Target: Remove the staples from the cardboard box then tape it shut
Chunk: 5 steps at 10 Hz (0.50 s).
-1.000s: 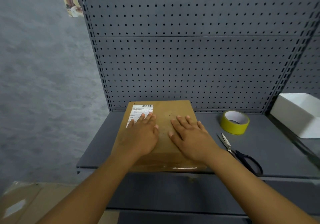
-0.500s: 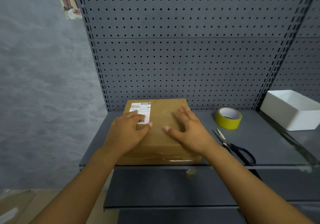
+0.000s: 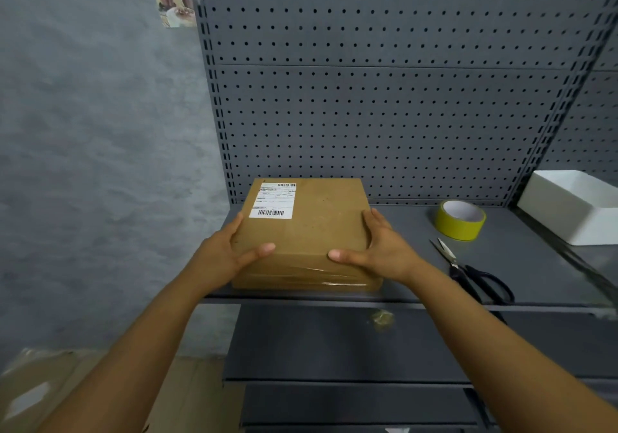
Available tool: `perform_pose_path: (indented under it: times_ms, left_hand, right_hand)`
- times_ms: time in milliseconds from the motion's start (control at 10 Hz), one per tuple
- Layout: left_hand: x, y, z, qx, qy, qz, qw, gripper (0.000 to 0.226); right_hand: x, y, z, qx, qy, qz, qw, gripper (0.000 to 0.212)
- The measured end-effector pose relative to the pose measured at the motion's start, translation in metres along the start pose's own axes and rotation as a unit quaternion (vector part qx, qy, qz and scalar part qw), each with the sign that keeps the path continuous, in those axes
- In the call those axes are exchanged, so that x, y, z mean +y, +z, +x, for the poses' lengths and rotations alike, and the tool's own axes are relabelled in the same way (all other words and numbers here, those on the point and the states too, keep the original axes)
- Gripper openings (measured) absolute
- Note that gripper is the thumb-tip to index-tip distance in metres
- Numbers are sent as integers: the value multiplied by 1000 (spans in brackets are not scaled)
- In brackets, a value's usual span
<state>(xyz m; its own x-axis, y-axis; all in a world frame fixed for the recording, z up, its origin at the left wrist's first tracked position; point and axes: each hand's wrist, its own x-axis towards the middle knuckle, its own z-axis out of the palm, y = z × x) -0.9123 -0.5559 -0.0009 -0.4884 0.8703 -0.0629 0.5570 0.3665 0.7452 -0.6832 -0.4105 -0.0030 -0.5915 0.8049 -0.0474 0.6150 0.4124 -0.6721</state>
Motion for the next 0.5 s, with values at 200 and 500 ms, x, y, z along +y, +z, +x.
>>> perform_pose_path:
  times_ms: [200,500]
  left_hand:
    - [-7,4,11,-8,6,-36,999,103]
    - [7,5,12,64,112,95,987,73]
  right_hand:
    - [3,-1,10,-7,13,-1,1000,126]
    - [10,-1,4,29,-13,-4,1000,94]
